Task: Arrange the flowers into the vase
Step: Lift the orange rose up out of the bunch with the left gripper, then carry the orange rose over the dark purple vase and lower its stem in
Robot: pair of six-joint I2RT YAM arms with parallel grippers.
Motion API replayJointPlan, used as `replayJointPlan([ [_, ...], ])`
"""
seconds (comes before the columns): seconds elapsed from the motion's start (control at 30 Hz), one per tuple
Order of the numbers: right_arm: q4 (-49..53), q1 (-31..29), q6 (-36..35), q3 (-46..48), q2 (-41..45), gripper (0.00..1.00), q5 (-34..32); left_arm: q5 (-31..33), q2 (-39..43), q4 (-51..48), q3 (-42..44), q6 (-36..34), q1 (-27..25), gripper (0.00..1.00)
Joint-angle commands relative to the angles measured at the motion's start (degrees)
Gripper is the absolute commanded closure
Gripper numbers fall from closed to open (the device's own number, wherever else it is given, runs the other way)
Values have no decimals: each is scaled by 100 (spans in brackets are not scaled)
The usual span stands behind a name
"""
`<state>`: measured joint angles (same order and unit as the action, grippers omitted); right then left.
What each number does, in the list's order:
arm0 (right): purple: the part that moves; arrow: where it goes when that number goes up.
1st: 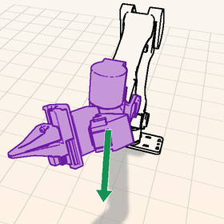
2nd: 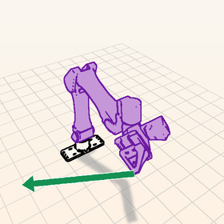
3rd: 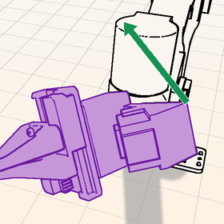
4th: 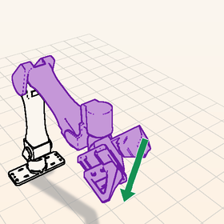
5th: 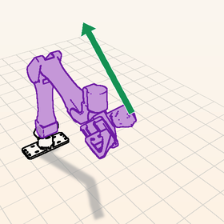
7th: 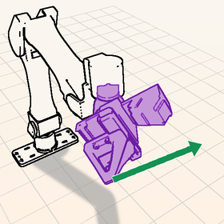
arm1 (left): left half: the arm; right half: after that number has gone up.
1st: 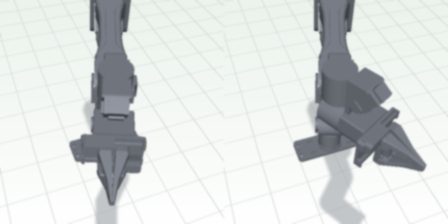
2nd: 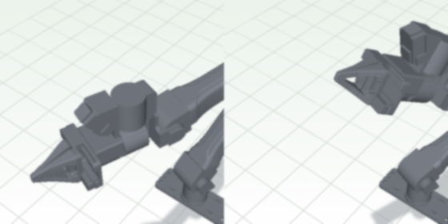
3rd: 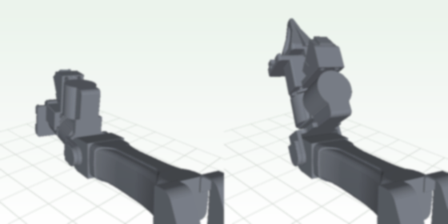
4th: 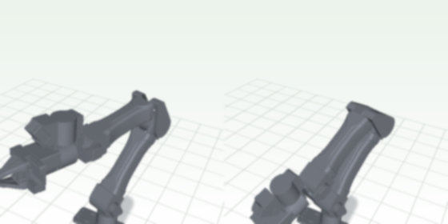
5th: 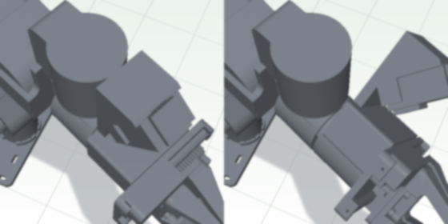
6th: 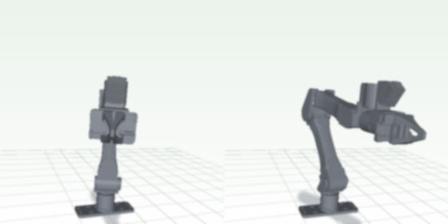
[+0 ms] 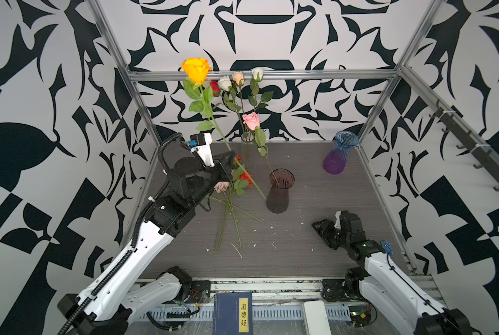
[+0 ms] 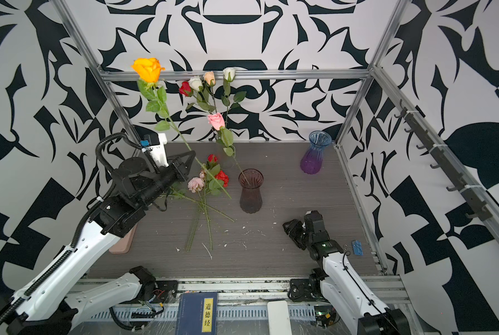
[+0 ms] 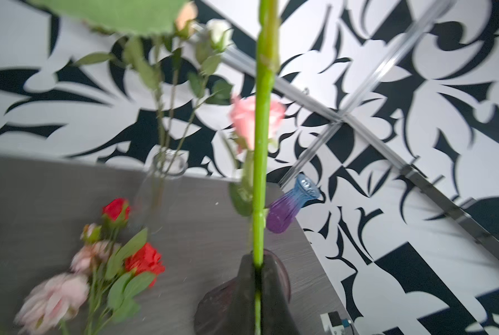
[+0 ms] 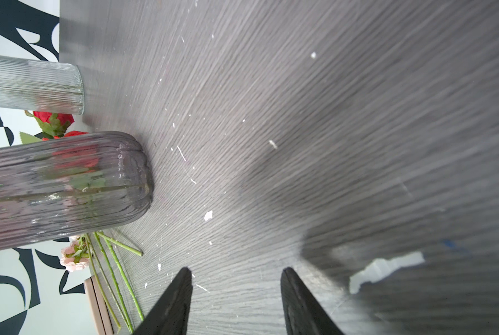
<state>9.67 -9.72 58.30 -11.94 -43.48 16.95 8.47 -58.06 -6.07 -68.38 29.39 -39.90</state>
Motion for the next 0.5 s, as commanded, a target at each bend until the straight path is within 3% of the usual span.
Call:
replayJointPlan([
  [0.0, 0, 22, -47, -10, 2, 47, -16, 315, -301, 923, -479, -1257, -630, 100],
  [0.2, -36, 18, -56, -5, -30, 47, 1, 573, -1254, 1361, -1198, -2769, -1572, 100],
  [0.47, -18, 20, -82, -1, 15, 47, 1, 1120, -2209, 1388, -1622, -3431, -1767, 100],
])
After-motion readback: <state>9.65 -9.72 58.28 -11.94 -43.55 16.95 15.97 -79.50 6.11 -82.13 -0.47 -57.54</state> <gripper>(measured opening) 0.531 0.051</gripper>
